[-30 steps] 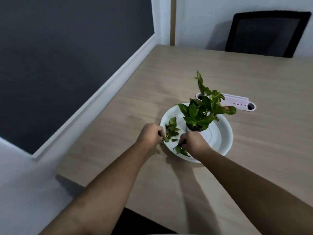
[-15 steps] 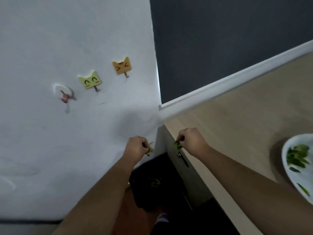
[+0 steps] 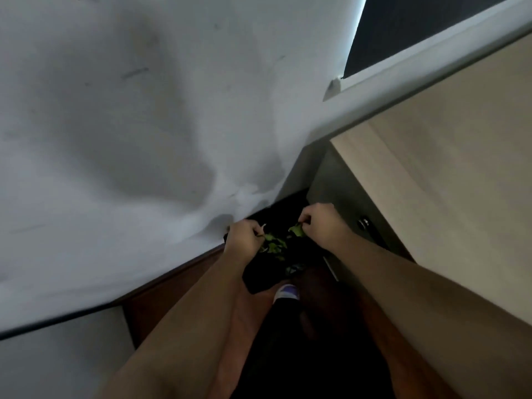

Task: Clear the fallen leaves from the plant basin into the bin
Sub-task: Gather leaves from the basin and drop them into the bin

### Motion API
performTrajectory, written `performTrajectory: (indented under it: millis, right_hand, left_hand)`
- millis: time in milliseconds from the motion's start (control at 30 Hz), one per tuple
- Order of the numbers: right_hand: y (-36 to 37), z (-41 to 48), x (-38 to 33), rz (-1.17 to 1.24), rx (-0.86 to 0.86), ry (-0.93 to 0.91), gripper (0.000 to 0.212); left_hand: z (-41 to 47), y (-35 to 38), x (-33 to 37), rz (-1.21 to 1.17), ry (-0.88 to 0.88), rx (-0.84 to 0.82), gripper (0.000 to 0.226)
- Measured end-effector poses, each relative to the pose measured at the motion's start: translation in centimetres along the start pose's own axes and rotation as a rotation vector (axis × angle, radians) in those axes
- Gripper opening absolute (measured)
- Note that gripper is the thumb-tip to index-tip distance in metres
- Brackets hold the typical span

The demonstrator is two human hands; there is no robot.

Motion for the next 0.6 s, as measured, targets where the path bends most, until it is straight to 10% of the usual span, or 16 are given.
performTrajectory:
  millis: [233, 600]
  right_hand:
    - [0.6, 0.7, 0.9, 0.098, -0.03, 0.017, 0.034]
    - [-10.5, -7.0, -5.1, 0.079, 0.222, -0.174, 0.028]
  left_hand:
    - [1.3, 1.2, -0.5, 0.043, 0.014, -0.15, 0.033]
    - [-3.9, -8.5, 10.9, 0.03, 0.185, 0.153, 0.021]
Point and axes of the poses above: each hand's wrist, its own z-axis towards the middle knuckle, its own y-axis out of the palm, x = y × z, the point moved 8 cm from there along z, towards the middle knuckle, and after that the axes turned 8 degrees about z, right-handed, at the moved point
